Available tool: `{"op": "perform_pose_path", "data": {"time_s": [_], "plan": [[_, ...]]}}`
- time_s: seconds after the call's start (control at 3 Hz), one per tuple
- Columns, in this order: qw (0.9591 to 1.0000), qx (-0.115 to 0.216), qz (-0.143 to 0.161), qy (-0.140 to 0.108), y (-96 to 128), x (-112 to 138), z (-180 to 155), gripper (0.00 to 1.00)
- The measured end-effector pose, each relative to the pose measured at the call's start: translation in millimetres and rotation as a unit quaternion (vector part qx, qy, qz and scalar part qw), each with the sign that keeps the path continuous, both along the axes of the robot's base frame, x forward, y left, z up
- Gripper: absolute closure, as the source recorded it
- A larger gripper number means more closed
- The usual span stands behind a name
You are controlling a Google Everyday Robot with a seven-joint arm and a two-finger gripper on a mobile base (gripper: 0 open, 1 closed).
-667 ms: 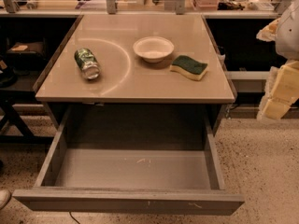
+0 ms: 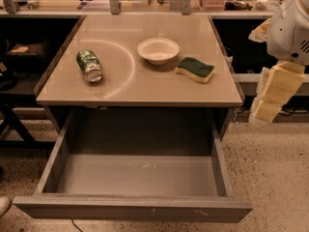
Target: Place green can into top drawer
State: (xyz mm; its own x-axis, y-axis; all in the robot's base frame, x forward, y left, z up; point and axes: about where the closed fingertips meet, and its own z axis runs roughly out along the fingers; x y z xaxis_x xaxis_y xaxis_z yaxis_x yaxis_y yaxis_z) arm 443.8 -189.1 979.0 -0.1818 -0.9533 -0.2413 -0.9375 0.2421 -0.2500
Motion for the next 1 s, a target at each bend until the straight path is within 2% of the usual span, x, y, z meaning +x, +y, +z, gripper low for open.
{"op": "perform_pose_path", "data": {"time_s": [0.33, 0.67, 1.0], "plan": [[0.9992, 0.018, 0.033, 0.011, 48, 21, 2, 0.0], [0.9967, 0.032, 0.072, 0.021, 96, 48, 9, 0.0], [0.9963, 0.035, 0.077, 0.013, 103, 52, 13, 0.0]]}}
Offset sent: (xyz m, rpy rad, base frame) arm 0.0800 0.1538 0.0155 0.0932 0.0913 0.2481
